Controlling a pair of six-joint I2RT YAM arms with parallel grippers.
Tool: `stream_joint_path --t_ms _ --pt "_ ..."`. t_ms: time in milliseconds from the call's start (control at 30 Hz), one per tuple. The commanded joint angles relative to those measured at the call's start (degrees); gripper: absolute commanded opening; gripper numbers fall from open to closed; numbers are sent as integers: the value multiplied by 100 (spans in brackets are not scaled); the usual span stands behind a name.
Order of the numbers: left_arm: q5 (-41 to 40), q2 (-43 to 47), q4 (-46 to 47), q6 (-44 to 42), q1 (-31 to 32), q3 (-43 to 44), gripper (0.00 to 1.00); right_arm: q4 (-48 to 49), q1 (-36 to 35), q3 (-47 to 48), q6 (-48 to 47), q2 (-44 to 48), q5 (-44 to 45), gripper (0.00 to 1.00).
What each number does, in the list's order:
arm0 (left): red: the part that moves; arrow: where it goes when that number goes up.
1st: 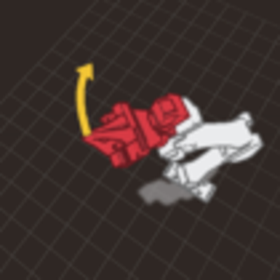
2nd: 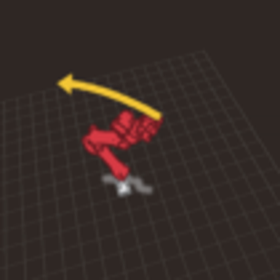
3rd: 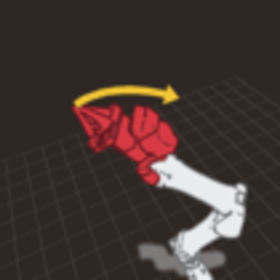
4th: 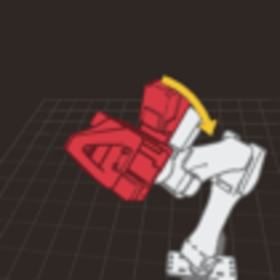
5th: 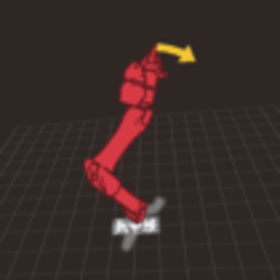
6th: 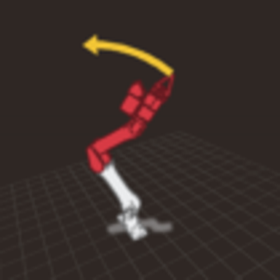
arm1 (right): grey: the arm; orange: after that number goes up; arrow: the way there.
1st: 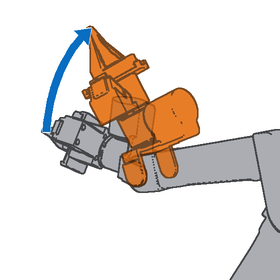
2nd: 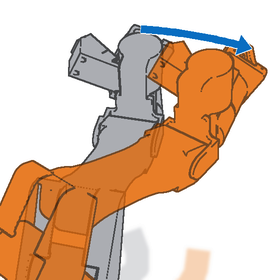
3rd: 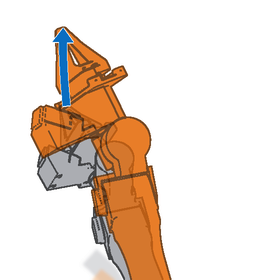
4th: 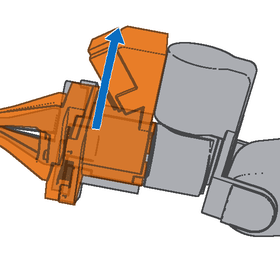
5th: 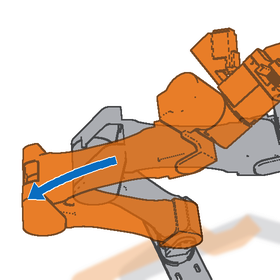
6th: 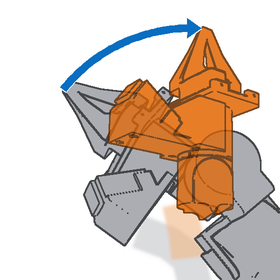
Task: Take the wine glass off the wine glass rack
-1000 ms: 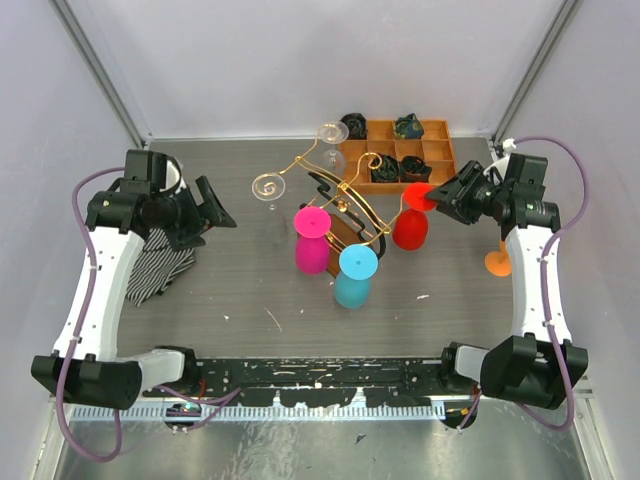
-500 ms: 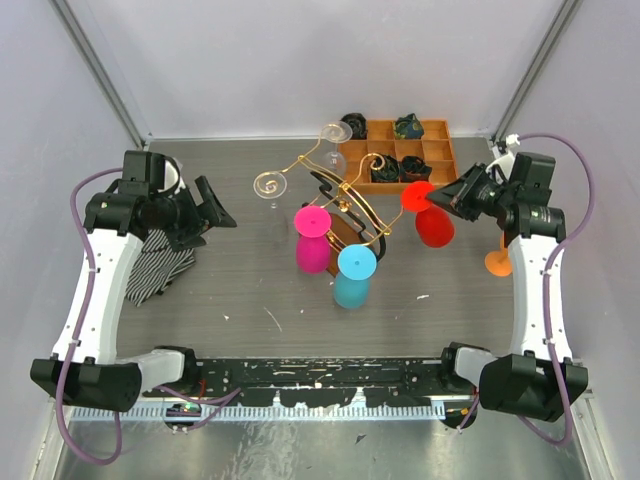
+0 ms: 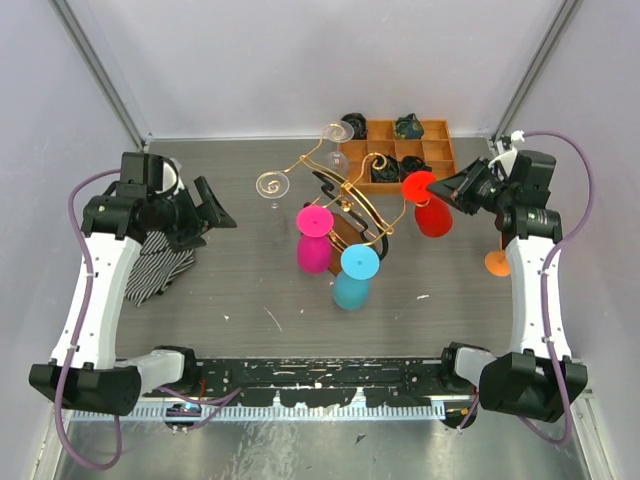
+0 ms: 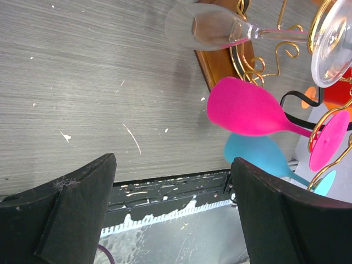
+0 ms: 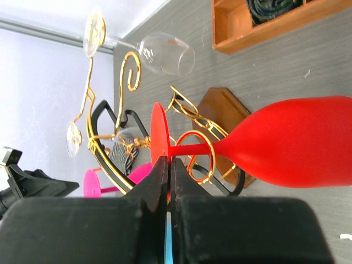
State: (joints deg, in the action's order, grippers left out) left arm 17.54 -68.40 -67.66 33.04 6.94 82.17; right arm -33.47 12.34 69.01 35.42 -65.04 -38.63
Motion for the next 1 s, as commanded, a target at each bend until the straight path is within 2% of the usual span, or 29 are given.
stream_joint_path --t_ms 0,133,300,500,667,967 --pt "109 149 -62 -65 -17 10 92 1276 28 84 352 -147 -134 1" --pt "166 163 0 -15 -17 -57 92 1590 -42 24 540 -225 -647 1" --pt "240 169 51 32 -17 -96 92 1265 -152 -142 430 -81 -885 1" --pt "228 204 46 10 -17 -151 92 149 -152 -224 -31 486 -1026 1" --pt "341 170 111 44 -20 -222 92 -591 -148 -58 -408 657 -706 1" --pt "398 190 246 90 -18 -393 92 -25 -388 -497 23 583 -1090 1"
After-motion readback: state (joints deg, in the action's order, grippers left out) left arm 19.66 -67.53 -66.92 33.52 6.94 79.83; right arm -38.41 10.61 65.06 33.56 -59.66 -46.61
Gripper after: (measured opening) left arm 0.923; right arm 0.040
